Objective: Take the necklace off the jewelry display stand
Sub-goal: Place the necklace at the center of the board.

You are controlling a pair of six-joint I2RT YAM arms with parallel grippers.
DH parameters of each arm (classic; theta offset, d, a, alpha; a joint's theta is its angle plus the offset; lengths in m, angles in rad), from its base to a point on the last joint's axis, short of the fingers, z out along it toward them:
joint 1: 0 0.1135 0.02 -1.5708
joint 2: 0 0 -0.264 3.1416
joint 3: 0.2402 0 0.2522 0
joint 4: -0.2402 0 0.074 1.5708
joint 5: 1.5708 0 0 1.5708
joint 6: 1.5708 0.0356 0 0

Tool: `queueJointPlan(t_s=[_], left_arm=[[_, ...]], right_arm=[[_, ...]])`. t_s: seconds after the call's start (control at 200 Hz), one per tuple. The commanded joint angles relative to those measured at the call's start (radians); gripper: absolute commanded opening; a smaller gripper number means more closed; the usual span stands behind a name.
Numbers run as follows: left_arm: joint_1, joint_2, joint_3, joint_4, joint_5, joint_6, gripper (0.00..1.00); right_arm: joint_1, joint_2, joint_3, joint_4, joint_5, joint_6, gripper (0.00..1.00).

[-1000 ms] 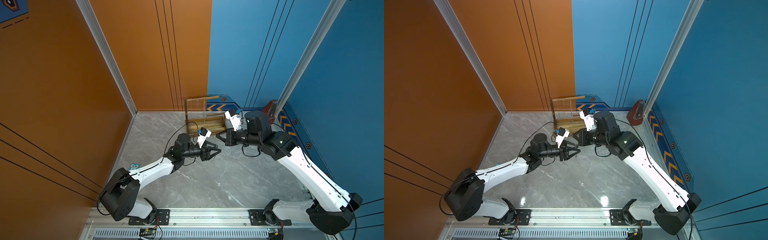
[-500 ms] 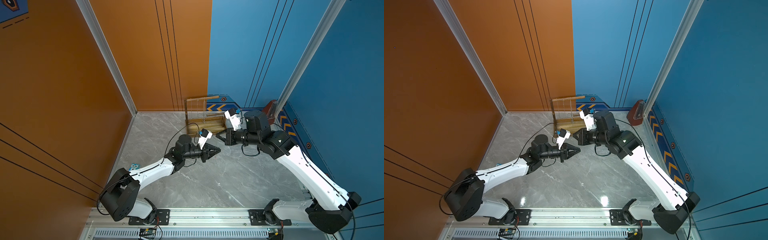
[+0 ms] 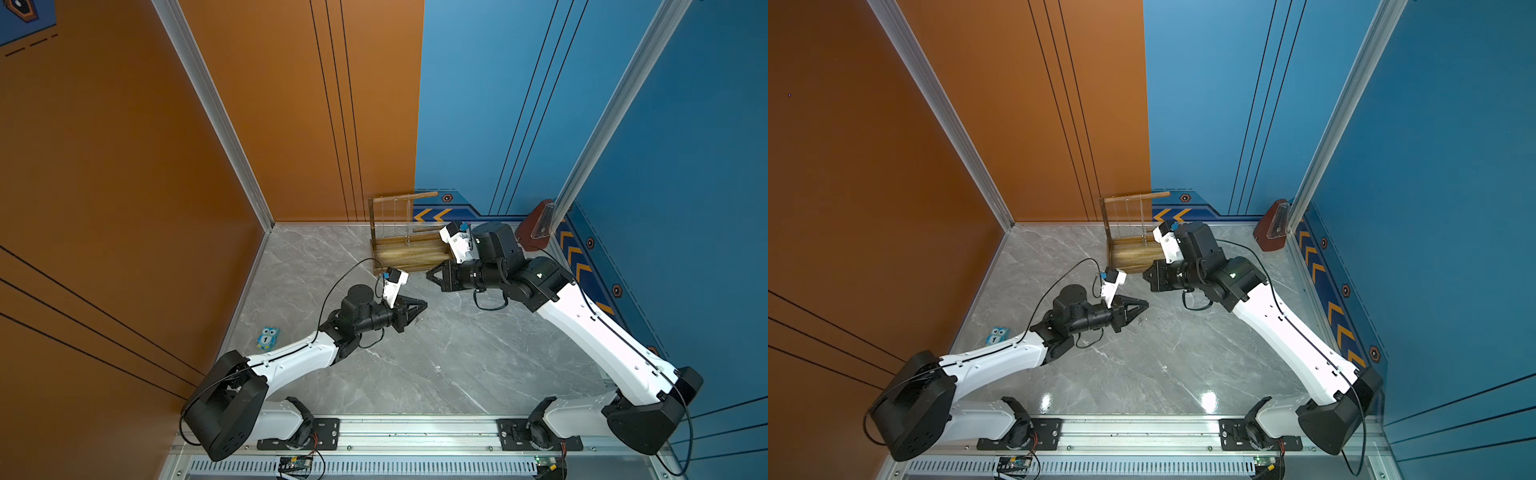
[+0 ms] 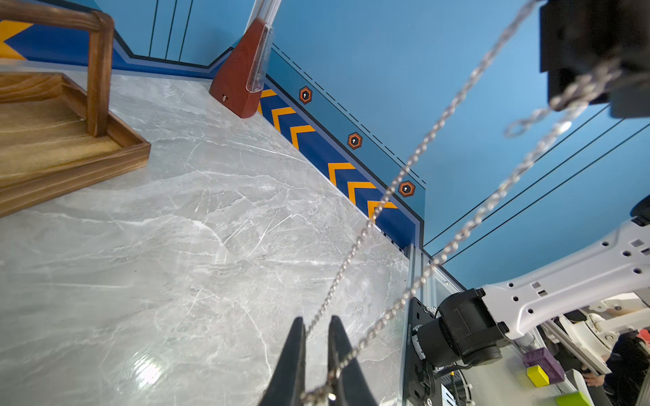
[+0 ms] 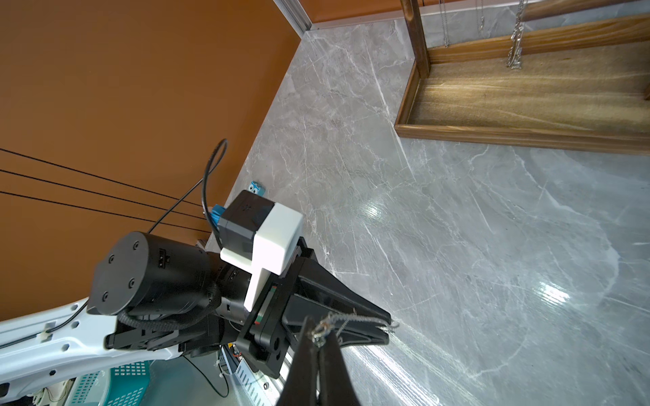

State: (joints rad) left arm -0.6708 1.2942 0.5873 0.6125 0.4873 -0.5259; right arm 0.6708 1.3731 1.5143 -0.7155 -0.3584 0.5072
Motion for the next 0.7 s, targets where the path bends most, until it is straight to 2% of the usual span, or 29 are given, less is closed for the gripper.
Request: queueJointPlan(t_s=[0.0,0.235,0.38,0.435,0.525,0.595,0.696], left_arm=[[-0.003,-0.052,-0.082,-0.031,-0.084,-0.07,0.0],[-0.006,-0.205,-0.264,-0.031,-0.169,-0.2,0.0],[-0.014,-0.335,-0.381,-0.033,-0.195,-0.239,0.0],[-0.015,-0.376,-0.413,-0.033,-0.195,-0.24,0.16],[-0.014,-0.419,-0.451,-0.033,-0.195,-0.236,0.29],[-0.013,-0.428,-0.466,-0.032,-0.188,-0.23,0.57],[-0.013,-0.434,-0.48,-0.033,-0.181,-0.223,0.81]], right_arm=[[0.024,0.004,-0.014,0.047,0.035,0.017,0.0],[0.113,0.029,-0.054,0.086,0.06,0.029,0.0],[0.163,0.047,-0.088,0.129,0.062,0.052,0.0],[0.182,0.056,-0.091,0.139,0.062,0.053,0.0],[0.21,0.073,-0.087,0.157,0.06,0.06,0.0],[0.228,0.091,-0.079,0.16,0.062,0.062,0.0],[0.244,0.111,-0.07,0.161,0.07,0.063,0.0]])
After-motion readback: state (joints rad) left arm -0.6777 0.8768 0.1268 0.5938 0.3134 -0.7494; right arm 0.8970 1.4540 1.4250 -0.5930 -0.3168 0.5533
